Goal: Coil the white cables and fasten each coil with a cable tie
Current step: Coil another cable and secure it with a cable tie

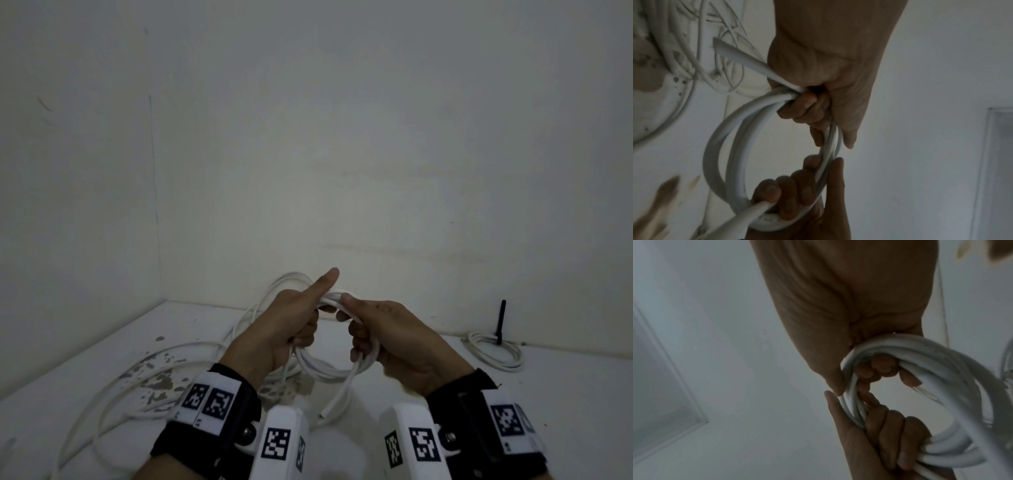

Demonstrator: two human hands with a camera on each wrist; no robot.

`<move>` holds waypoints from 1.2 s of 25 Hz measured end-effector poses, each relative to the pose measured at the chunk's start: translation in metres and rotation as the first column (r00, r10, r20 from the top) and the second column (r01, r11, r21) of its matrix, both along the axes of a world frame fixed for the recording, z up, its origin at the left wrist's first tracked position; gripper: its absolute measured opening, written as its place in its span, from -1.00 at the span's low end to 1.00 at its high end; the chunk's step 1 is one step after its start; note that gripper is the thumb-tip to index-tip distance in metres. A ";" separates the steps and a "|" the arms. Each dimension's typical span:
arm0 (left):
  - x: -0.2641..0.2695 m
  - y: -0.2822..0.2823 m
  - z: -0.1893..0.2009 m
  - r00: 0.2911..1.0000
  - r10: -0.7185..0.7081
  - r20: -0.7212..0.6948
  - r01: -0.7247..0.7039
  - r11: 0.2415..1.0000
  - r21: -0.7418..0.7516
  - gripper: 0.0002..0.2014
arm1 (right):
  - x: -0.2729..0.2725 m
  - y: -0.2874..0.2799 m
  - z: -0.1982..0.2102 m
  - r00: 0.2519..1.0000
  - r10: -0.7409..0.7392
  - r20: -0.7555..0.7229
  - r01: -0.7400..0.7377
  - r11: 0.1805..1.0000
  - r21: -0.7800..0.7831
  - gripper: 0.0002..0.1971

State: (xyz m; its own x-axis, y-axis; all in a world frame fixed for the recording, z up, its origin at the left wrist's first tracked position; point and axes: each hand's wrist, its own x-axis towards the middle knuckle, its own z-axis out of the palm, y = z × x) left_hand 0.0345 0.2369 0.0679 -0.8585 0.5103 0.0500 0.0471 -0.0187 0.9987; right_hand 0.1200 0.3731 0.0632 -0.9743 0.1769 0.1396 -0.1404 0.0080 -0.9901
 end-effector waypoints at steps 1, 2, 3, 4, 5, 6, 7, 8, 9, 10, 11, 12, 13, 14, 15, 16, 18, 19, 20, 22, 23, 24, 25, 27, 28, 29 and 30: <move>-0.002 0.000 0.000 1.000 0.014 0.005 -0.014 1.000 0.024 -0.47 | 0.000 0.000 0.000 1.000 -0.022 -0.002 0.022 0.999 0.024 -0.69; -0.004 0.000 0.000 1.000 0.022 0.013 -0.022 0.999 0.045 -0.46 | 0.000 0.001 0.000 0.999 -0.044 -0.006 0.044 0.998 0.043 -0.70; -0.006 0.000 0.001 0.999 0.022 0.024 -0.024 0.998 0.066 -0.44 | 0.000 0.003 0.001 0.998 -0.059 -0.012 0.060 0.996 0.059 -0.71; -0.007 -0.001 0.001 0.999 0.018 0.048 -0.022 0.996 0.090 -0.42 | 0.000 0.004 0.001 0.997 -0.069 -0.014 0.070 0.995 0.075 -0.71; -0.007 -0.002 0.002 0.997 0.006 0.077 -0.015 0.993 0.117 -0.43 | 0.000 0.004 0.002 0.997 -0.080 -0.013 0.081 0.992 0.098 -0.70; -0.008 -0.003 0.001 0.994 -0.024 0.103 0.007 0.988 0.154 -0.48 | 0.000 0.005 0.001 0.996 -0.093 -0.014 0.094 0.989 0.117 -0.69; -0.009 -0.004 0.000 0.991 -0.063 0.121 0.039 0.981 0.191 -0.57 | 0.000 0.005 0.001 0.995 -0.103 -0.017 0.104 0.988 0.118 -0.68; -0.008 -0.005 -0.002 0.987 -0.101 0.127 0.070 0.972 0.224 -0.67 | -0.001 0.005 0.001 0.994 -0.104 -0.015 0.105 0.991 0.088 -0.68; -0.008 -0.004 -0.002 0.985 -0.124 0.124 0.090 0.964 0.250 -0.76 | 0.000 0.005 0.001 0.995 -0.094 -0.012 0.095 0.995 0.028 -0.70; -0.006 -0.003 -0.003 0.983 -0.142 0.120 0.104 0.955 0.278 -0.82 | 0.000 0.005 0.002 0.997 -0.071 -0.010 0.071 0.996 -0.046 -0.71; -0.004 -0.002 -0.003 0.981 -0.151 0.125 0.107 0.945 0.308 -0.84 | 0.000 0.005 0.005 0.999 -0.043 -0.010 0.041 0.993 -0.112 -0.72; -0.001 0.000 -0.004 0.976 -0.159 0.149 0.103 0.939 0.329 -0.82 | 0.001 0.005 0.007 1.000 -0.023 -0.010 0.021 0.985 -0.174 -0.72; 0.001 0.004 -0.005 0.969 -0.171 0.176 0.104 0.935 0.338 -0.82 | 0.002 0.005 0.010 1.000 -0.014 -0.009 0.011 0.975 -0.224 -0.71; 0.005 0.007 -0.007 0.964 -0.180 0.196 0.109 0.938 0.328 -0.82 | 0.003 0.006 0.012 1.000 -0.012 -0.011 0.009 0.965 -0.260 -0.70; 0.008 0.010 -0.010 0.959 -0.187 0.212 0.118 0.947 0.300 -0.79 | 0.004 0.006 0.014 1.000 -0.013 -0.007 0.011 0.957 -0.290 -0.71; 0.010 0.012 -0.012 0.953 -0.196 0.231 0.128 0.952 0.280 -0.74 | 0.005 0.006 0.015 1.000 -0.009 0.002 0.009 0.949 -0.316 -0.73; 0.010 0.013 -0.013 0.912 -0.270 0.308 0.154 0.923 0.352 -0.62 | 0.005 0.006 0.013 0.999 0.044 0.023 -0.031 0.913 -0.408 -0.71; 0.010 0.012 -0.011 0.881 -0.317 0.351 0.158 0.896 0.414 -0.57 | 0.006 0.006 0.012 0.996 0.080 0.024 -0.060 0.887 -0.457 -0.68; 0.010 0.011 -0.009 0.862 -0.346 0.371 0.157 0.877 0.454 -0.53 | 0.007 0.007 0.011 0.995 0.101 0.012 -0.083 0.871 -0.484 -0.66; 0.008 0.011 -0.005 0.880 -0.299 0.370 0.111 0.886 0.450 -0.46 | 0.008 0.007 0.010 0.995 0.103 -0.010 -0.095 0.867 -0.490 -0.65; 0.009 0.012 -0.005 0.898 -0.248 0.364 0.078 0.903 0.422 -0.43 | 0.009 0.008 0.009 0.997 0.080 -0.005 -0.072 0.871 -0.486 -0.63; 0.009 0.014 -0.005 0.914 -0.195 0.357 0.044 0.920 0.389 -0.42 | 0.008 0.008 0.008 0.999 0.037 0.006 -0.030 0.881 -0.472 -0.61; 0.010 0.016 -0.007 0.925 -0.145 0.351 0.011 0.934 0.358 -0.43 | 0.008 0.009 0.005 1.000 -0.013 0.026 0.024 0.894 -0.448 -0.60; 0.009 0.019 -0.010 0.939 -0.082 0.334 -0.032 0.946 0.323 -0.47 | 0.005 0.012 -0.001 0.994 -0.094 0.059 0.110 0.911 -0.398 -0.61; 0.009 0.019 -0.011 0.942 -0.068 0.329 -0.043 0.947 0.319 -0.48 | 0.004 0.013 -0.003 0.991 -0.115 0.068 0.133 0.912 -0.388 -0.62; 0.009 0.020 -0.011 0.945 -0.063 0.320 -0.045 0.947 0.319 -0.48 | 0.003 0.014 -0.004 0.990 -0.123 0.070 0.140 0.912 -0.386 -0.63; 0.009 0.020 -0.011 0.949 -0.058 0.310 -0.047 0.946 0.321 -0.47 | 0.002 0.016 -0.005 0.990 -0.124 0.069 0.141 0.911 -0.387 -0.63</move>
